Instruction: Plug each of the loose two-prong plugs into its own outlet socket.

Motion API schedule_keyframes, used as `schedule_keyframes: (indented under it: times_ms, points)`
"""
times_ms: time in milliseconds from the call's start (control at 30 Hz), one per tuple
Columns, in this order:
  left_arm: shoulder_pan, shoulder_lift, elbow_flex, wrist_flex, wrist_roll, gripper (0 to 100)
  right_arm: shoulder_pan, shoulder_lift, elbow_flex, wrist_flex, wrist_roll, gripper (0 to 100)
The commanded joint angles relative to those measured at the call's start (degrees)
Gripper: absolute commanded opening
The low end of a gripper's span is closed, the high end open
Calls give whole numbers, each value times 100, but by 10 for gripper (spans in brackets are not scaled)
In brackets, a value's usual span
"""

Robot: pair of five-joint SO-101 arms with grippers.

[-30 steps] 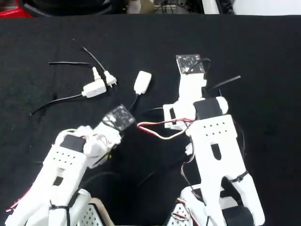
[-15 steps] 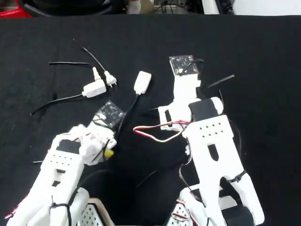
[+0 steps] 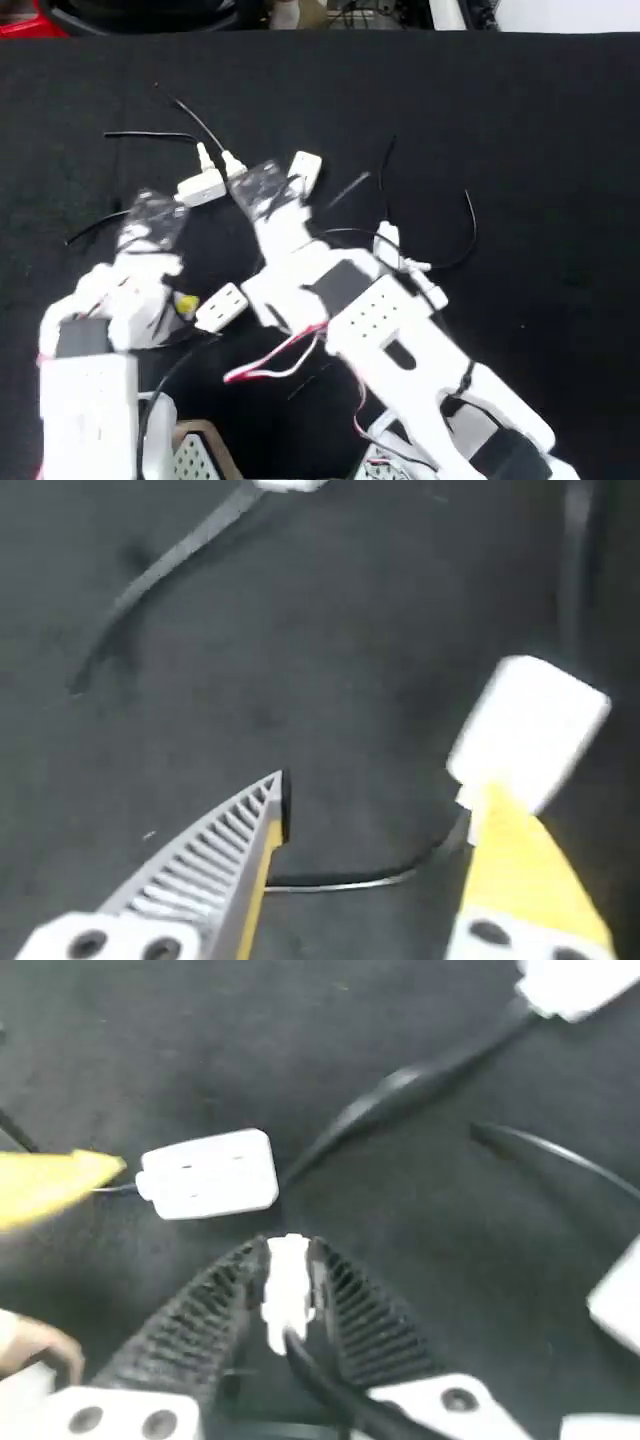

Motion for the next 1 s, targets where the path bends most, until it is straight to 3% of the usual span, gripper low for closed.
schedule_keyframes:
  times_ms: [0,300,733,967]
  points:
    - [-901,-1336,593,53,44,292,-255,22,295,-1002,0,12]
    - [-1411,-3481,2580,105,44,292,-554,1402,-22,-1600,-264,11]
    - [-1473,-3402,2791,97,-316,292,-633,1771,-277,-1618,-246,11]
    - [-1473,-3402,2800,97,-316,292,-237,2035,-22,-2418,-105,11]
